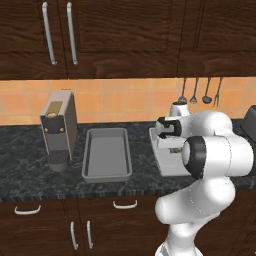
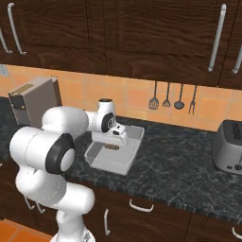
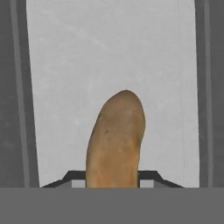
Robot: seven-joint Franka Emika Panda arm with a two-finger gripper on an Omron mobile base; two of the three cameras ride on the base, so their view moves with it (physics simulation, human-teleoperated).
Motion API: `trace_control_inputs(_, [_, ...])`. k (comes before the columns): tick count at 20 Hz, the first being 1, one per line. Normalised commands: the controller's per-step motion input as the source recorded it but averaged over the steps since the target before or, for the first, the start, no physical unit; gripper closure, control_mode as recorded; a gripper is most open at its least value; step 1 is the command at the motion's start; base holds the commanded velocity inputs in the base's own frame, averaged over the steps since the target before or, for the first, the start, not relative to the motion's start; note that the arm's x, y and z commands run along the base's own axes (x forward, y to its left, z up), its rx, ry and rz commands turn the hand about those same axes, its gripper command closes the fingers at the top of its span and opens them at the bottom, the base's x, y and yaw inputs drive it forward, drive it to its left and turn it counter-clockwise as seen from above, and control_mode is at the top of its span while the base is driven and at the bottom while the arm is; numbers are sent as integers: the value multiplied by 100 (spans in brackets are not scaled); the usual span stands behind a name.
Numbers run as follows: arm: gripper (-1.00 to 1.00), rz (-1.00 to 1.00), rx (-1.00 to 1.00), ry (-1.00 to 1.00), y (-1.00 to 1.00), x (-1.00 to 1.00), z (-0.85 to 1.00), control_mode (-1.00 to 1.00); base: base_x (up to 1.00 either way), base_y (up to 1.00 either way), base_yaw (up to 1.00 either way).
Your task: Place one sweet potato and one chicken drumstick in each tupperware on the nearby counter, to pack two identical lunches.
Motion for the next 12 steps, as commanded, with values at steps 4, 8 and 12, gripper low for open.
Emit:
trace_control_inputs(4, [100, 1, 9, 2, -19, 61, -20, -100, 0, 0, 0])
trace_control_inputs(8, [100, 2, 2, 8, 0, 56, -4, -100, 0, 0, 0])
trace_control_inputs(12, [100, 0, 0, 0, 0, 1, -67, -100, 0, 0, 0])
